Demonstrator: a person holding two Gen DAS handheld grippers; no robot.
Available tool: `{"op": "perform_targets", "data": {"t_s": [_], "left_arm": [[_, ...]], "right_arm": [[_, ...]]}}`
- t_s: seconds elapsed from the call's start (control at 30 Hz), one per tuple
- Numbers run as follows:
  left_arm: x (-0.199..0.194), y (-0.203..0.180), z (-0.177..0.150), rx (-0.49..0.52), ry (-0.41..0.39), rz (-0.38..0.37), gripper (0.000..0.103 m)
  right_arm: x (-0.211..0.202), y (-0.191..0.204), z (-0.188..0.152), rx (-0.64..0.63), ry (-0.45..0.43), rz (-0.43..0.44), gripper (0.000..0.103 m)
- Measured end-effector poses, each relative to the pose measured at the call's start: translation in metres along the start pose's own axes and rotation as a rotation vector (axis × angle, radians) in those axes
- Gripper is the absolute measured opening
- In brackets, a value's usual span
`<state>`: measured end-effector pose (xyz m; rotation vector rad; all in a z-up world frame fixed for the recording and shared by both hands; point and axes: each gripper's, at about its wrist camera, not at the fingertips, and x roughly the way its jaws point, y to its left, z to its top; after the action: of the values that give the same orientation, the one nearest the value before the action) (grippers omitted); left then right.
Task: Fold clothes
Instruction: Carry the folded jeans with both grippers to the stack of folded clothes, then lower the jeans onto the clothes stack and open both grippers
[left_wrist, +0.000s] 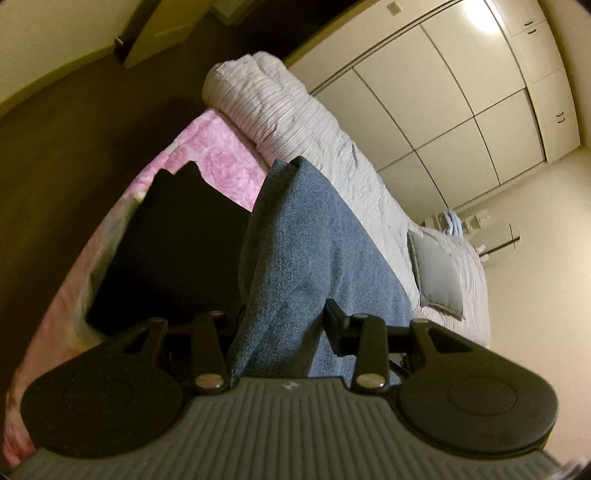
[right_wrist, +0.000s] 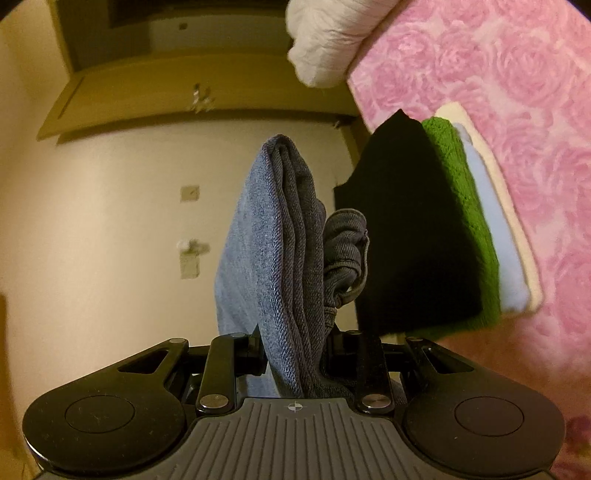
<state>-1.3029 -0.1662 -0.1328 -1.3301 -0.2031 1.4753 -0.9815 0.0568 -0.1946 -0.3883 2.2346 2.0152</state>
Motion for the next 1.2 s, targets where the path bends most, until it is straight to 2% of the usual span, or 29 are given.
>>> {"op": "perform_targets", "data": {"t_s": [0.17,0.43,0.6,0.67,0.73,0.87,1.03,1.1,1.2], "left_arm": [[0.027,0.032,0.033,-0.031,0.046,-0.013,0.034],[0.07,0.072,0.075,-0.073,0.093,-0.007,0.035],[0.099,0.091,0.089,-0.065,0.111,0.011,0.035],[0.111,0.102,0.089,-0.052,0.119,0.03,0.037],[0.122,0.111,0.087,-0.046,0.123,0.061,0.038],[0.113,0.117,0.088,-0.048,0.068,0.061,0.041],[0.071,0.102,0.096,0.028,-0.104,0.209,0.037],[0.059,0.086,0.097,0.094,-0.14,0.241,0.033],[0.061,0.053,0.095,0.261,-0.145,0.258,0.031]], "right_arm": [[0.035,-0.007,0.024,0.039,-0.035,-0.063,0.027],[0.077,-0.013,0.06,0.068,-0.042,-0.131,0.027],[0.097,-0.026,0.08,0.069,-0.047,-0.17,0.028],[0.106,-0.032,0.086,0.04,-0.052,-0.202,0.031],[0.115,-0.036,0.09,-0.029,-0.062,-0.264,0.035],[0.118,-0.021,0.084,-0.215,-0.08,-0.355,0.045],[0.1,0.017,0.064,-0.509,-0.192,-0.526,0.046],[0.1,0.035,0.05,-0.663,-0.244,-0.612,0.046],[0.113,0.062,0.027,-0.939,-0.299,-0.704,0.046]]}}
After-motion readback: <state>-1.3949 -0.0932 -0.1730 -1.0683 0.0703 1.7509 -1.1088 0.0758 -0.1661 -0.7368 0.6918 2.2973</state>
